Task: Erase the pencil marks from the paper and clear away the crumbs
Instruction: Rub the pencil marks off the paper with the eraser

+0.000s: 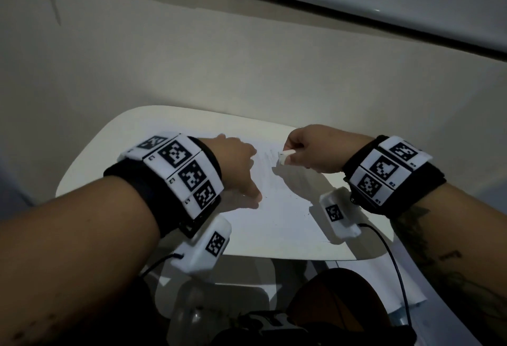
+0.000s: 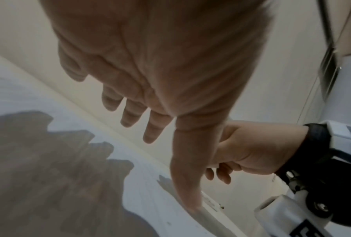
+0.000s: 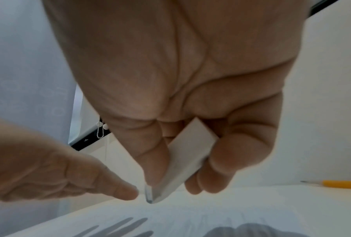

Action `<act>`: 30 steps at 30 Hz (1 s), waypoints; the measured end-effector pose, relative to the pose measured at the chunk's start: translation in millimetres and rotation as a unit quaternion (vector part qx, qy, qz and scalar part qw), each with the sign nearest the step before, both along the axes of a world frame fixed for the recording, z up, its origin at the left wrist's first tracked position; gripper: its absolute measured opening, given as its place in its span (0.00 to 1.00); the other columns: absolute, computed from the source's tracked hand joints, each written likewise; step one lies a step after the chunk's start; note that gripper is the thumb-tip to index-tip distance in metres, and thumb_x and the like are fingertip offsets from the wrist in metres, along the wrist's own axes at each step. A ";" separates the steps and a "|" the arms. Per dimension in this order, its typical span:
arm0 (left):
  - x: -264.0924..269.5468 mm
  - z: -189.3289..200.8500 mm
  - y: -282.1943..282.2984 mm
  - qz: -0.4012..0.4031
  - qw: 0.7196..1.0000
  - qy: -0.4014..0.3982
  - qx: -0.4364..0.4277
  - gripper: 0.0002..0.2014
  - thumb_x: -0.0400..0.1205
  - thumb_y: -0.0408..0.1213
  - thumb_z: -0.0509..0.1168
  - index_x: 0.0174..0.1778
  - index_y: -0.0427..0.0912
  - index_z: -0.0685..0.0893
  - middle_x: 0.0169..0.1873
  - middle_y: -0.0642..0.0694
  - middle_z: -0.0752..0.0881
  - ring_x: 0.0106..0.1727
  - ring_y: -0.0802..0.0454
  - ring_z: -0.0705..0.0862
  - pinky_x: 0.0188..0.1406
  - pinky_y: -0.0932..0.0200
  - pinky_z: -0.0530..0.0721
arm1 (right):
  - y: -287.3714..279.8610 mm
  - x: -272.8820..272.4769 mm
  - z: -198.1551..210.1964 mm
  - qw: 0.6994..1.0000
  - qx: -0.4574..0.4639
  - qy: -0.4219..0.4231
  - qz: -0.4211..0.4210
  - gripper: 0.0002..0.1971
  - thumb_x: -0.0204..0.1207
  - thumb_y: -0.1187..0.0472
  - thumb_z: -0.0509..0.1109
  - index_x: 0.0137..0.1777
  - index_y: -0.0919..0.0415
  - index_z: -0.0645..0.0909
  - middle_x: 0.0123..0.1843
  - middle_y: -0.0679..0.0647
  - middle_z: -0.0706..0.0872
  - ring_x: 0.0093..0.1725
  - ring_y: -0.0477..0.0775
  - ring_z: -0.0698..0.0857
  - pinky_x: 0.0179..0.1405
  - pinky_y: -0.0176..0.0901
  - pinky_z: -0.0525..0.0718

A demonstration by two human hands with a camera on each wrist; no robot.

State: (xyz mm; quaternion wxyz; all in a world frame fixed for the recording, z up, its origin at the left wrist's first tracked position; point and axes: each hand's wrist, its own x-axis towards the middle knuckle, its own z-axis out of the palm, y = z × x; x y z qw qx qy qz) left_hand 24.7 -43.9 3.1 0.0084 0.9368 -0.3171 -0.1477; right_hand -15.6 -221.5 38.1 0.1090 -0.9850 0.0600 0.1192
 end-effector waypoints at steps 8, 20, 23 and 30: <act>20.7 -18.0 -3.8 -0.004 0.993 0.057 0.098 0.44 0.61 0.77 0.67 0.65 0.51 0.70 0.58 0.48 0.75 0.60 0.42 0.79 0.60 0.41 0.80 | -20.4 5.2 -22.4 0.993 0.050 0.045 -0.097 0.12 0.85 0.51 0.64 0.55 0.59 0.81 0.51 0.55 0.86 0.47 0.56 0.89 0.56 0.51 0.88; 25.0 -26.6 1.4 -0.042 0.994 0.040 0.095 0.43 0.57 0.78 0.69 0.58 0.51 0.71 0.53 0.50 0.72 0.61 0.43 0.74 0.53 0.41 0.79 | -7.4 -6.0 -18.3 0.995 0.068 0.033 -0.062 0.08 0.85 0.51 0.64 0.51 0.54 0.80 0.49 0.54 0.89 0.45 0.55 0.89 0.51 0.51 0.89; 23.5 -31.2 2.5 -0.053 0.994 0.031 0.085 0.54 0.57 0.78 0.70 0.74 0.50 0.64 0.71 0.45 0.67 0.75 0.38 0.66 0.64 0.33 0.76 | 10.0 -6.7 -12.7 0.996 0.060 0.061 0.005 0.06 0.83 0.48 0.66 0.48 0.48 0.79 0.39 0.44 0.88 0.33 0.46 0.84 0.35 0.40 0.82; 27.1 -31.4 1.7 -0.057 0.990 0.064 0.114 0.73 0.54 0.76 0.74 0.85 0.55 0.36 0.86 0.44 0.39 0.86 0.35 0.40 0.79 0.27 0.58 | 29.9 -16.2 -21.4 0.976 0.136 0.136 0.099 0.15 0.79 0.46 0.72 0.54 0.57 0.82 0.36 0.50 0.86 0.32 0.49 0.86 0.38 0.42 0.83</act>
